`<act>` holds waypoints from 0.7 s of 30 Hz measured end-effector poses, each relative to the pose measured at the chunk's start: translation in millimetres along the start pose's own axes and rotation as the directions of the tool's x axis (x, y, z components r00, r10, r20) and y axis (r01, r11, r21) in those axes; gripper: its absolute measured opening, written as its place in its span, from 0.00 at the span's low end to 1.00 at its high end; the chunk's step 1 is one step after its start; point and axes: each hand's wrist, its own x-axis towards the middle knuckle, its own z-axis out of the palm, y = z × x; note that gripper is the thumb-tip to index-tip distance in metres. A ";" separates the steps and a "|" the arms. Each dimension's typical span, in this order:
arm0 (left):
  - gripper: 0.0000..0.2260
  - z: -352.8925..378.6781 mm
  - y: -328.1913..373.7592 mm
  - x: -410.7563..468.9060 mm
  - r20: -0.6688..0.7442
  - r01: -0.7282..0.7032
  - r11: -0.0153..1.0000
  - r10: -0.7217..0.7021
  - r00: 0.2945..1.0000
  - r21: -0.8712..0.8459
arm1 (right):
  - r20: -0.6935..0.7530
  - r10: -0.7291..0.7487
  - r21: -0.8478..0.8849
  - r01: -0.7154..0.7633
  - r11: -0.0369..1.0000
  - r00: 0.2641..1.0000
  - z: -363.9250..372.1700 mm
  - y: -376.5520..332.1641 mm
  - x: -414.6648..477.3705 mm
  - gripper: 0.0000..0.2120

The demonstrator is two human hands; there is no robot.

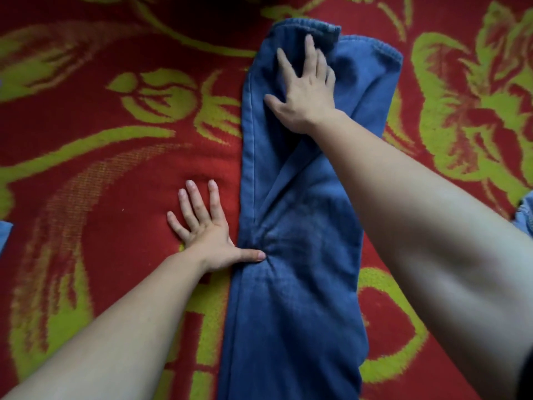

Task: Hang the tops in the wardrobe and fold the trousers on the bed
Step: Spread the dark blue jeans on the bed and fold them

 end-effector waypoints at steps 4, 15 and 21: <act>0.76 -2.1 1.0 2.3 -0.012 -0.001 1.000 0.001 1.000 -0.003 | 0.231 0.016 0.067 -0.033 0.997 0.973 1.4 -7.5 21.7 0.40; 0.77 -2.5 1.3 1.7 -0.006 0.002 1.000 -0.002 1.000 0.009 | -0.437 0.064 0.081 -0.032 0.996 0.897 -30.0 -1.9 6.8 0.22; 0.76 -1.9 1.5 2.9 -0.010 -0.013 1.000 0.013 1.000 -0.002 | -0.145 0.093 0.275 -0.051 0.960 0.985 -10.7 -51.1 22.4 0.28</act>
